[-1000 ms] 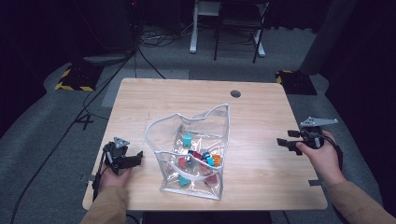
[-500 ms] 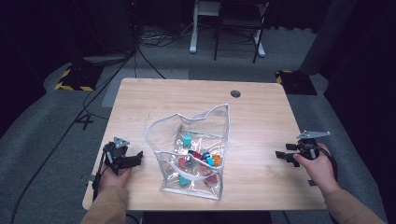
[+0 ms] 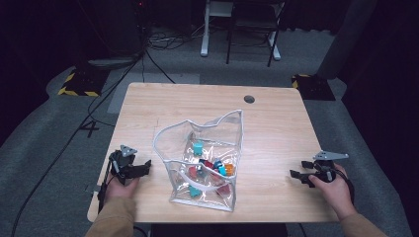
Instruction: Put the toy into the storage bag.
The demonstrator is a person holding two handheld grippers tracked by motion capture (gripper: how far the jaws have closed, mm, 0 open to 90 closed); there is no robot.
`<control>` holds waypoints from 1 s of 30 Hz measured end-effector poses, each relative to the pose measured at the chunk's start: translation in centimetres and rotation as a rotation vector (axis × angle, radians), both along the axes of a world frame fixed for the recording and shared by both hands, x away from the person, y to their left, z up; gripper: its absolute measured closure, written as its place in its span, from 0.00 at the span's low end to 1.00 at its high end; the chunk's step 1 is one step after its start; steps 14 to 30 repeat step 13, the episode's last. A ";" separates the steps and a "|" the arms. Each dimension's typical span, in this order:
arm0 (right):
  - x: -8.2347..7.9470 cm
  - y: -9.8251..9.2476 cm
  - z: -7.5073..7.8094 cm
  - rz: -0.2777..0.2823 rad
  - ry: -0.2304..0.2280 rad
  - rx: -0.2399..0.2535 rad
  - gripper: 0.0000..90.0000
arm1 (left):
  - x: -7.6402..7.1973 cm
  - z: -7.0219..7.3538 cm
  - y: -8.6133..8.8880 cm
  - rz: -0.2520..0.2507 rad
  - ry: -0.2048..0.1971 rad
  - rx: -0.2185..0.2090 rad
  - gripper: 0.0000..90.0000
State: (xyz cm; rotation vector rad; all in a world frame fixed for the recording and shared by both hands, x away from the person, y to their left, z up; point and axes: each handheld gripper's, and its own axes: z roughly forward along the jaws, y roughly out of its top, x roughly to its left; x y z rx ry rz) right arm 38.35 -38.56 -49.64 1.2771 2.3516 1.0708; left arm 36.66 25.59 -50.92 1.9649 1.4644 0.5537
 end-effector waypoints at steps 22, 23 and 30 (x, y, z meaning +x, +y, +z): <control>-0.3 1.1 -1.0 0.057 -0.098 -0.087 0.10 | 0.0 0.0 0.0 0.000 -0.001 0.001 0.19; -0.3 1.1 -1.0 0.057 -0.098 -0.087 0.10 | 0.0 0.0 0.0 0.000 -0.001 0.001 0.19; -0.3 1.1 -1.0 0.057 -0.098 -0.087 0.10 | 0.0 0.0 0.0 0.000 -0.001 0.001 0.19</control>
